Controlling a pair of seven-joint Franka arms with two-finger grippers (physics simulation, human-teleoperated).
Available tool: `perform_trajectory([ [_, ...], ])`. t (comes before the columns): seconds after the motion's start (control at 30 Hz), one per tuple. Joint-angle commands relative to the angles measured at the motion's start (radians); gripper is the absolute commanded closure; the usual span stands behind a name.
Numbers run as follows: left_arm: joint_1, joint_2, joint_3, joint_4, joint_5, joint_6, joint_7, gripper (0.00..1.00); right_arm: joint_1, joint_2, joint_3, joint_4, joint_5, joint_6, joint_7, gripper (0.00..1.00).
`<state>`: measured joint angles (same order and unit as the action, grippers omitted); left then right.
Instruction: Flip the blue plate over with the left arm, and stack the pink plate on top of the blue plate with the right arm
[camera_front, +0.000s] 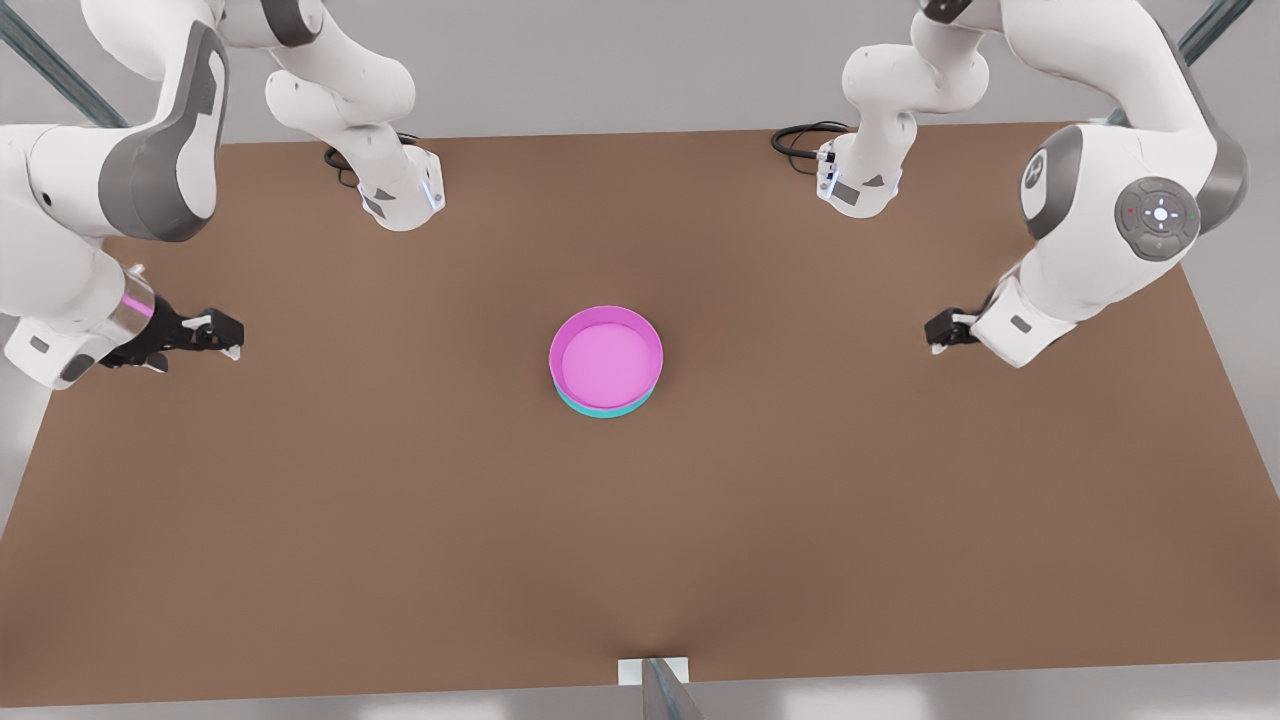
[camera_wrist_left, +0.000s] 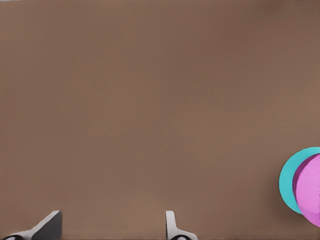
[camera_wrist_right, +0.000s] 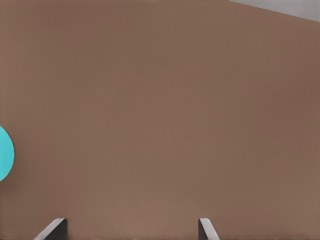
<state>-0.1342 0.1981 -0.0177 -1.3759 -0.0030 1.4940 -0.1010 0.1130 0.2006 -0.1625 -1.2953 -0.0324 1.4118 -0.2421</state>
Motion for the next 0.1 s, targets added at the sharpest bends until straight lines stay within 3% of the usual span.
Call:
perform_trajectory([
  [0.0,-0.002,0.000,0.002,0.000,-0.038,0.000,0.010,0.00,0.001,0.000,0.000,0.001,0.000,-0.001,-0.002,0.00],
  [0.07,-0.002,0.001,0.002,0.003,-0.040,0.003,0.017,0.00,0.004,0.002,0.001,0.002,0.000,-0.002,-0.002,0.00],
])
